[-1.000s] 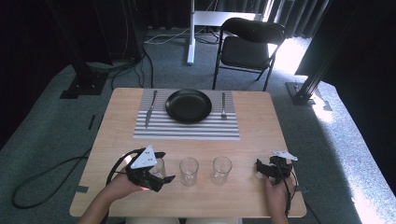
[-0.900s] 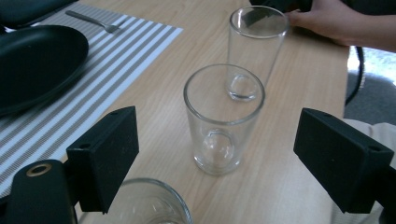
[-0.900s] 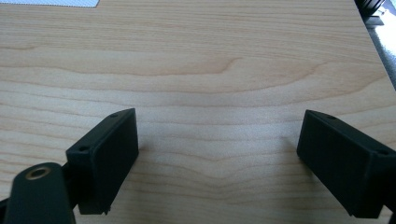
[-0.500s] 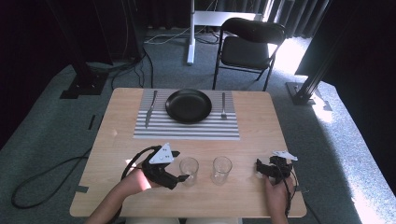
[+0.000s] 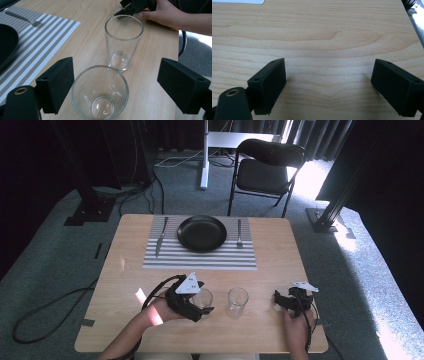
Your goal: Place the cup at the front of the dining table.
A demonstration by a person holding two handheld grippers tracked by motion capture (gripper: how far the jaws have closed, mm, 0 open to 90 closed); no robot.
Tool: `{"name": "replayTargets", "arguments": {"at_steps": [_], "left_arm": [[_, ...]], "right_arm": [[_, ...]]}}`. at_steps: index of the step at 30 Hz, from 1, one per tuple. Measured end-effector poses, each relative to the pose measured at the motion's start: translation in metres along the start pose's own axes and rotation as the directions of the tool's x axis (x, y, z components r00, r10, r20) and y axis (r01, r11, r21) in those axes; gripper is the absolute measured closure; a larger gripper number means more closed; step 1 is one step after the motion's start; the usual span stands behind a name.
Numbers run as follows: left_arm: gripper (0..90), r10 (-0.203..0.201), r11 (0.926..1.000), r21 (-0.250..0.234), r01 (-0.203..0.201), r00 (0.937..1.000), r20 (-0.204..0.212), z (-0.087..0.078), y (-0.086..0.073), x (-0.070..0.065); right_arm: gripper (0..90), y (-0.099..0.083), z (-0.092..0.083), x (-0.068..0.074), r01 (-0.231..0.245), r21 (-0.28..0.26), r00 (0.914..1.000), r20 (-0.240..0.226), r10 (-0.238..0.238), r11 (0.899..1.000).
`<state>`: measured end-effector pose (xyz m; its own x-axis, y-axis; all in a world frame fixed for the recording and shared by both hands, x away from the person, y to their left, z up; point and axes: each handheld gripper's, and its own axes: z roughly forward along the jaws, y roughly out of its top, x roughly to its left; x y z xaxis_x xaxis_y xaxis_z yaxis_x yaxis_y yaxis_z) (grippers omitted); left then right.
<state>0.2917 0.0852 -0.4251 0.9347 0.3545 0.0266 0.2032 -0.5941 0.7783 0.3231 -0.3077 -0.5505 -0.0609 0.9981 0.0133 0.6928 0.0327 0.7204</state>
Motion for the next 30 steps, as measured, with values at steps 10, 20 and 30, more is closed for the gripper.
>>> {"name": "replayTargets", "arguments": {"at_steps": [10,20,30], "left_arm": [[14.5,0.017,0.9994,0.031,-0.018,0.9998,0.012,0.02,0.011,-0.004],[14.5,-0.007,0.9956,0.093,0.006,0.9999,0.014,0.042,0.025,-0.004],[14.6,-0.001,0.9887,0.15,-0.001,0.9999,0.011,0.063,0.038,-0.008]], "right_arm": [[12.1,0.0,0.0,0.0,0.0,0.0,1.0,0.0,0.0,1.0],[12.0,0.0,0.0,0.0,-0.001,0.0,1.0,0.0,0.001,1.0],[12.0,0.0,0.0,0.0,-0.001,0.0,1.0,-0.001,0.001,1.0]]}}
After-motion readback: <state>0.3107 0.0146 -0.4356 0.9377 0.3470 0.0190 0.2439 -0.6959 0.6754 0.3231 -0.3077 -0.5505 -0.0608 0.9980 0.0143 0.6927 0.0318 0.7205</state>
